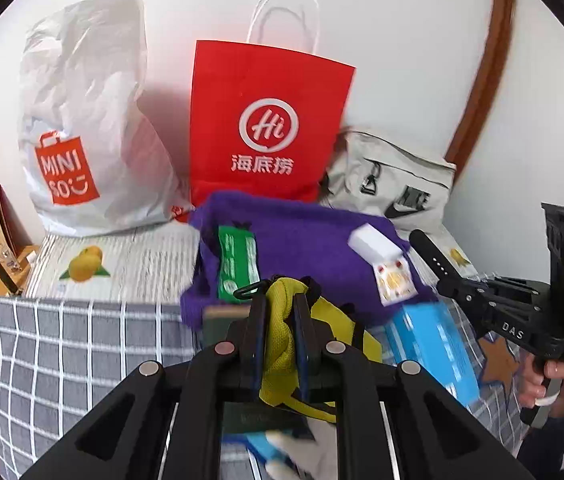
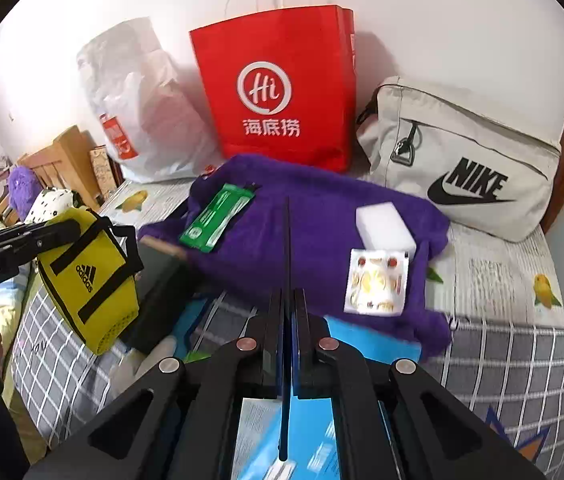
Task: Organize soft objects
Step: 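Carry the yellow bag onto the purple towel with the left tool while the right tool carries the black band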
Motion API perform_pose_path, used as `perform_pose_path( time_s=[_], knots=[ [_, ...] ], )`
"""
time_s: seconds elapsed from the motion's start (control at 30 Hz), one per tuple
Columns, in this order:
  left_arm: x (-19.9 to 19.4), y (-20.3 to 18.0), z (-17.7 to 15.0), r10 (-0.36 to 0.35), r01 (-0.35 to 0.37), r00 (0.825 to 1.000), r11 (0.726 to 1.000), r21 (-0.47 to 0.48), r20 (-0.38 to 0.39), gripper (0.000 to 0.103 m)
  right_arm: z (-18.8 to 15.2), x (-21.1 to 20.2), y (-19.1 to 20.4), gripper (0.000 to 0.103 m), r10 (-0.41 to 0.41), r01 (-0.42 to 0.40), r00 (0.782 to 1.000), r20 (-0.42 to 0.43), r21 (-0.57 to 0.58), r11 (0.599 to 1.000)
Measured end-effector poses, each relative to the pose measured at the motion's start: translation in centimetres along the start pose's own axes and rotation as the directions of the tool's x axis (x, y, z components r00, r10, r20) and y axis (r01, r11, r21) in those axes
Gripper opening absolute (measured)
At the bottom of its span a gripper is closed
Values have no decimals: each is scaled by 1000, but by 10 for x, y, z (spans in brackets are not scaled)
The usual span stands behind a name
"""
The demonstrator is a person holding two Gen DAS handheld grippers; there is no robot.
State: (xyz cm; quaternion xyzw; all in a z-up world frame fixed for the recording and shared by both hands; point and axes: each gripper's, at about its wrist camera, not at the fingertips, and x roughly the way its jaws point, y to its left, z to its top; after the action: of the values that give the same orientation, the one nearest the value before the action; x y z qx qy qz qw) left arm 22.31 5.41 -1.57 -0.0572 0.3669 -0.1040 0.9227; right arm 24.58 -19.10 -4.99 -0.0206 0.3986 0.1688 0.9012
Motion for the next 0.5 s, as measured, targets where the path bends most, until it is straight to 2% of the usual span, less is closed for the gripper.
perform_pose_path(
  time_s=[0.3, 0.5],
  knots=[
    [56, 7, 45, 38, -39, 999, 999, 0, -37, 13, 48, 43, -18, 3, 15, -15, 1000, -17, 21, 1000],
    [99, 7, 68, 11, -11, 998, 1000, -6, -68, 13, 70, 82, -30, 3, 13, -11, 998, -56, 30, 999]
  ],
)
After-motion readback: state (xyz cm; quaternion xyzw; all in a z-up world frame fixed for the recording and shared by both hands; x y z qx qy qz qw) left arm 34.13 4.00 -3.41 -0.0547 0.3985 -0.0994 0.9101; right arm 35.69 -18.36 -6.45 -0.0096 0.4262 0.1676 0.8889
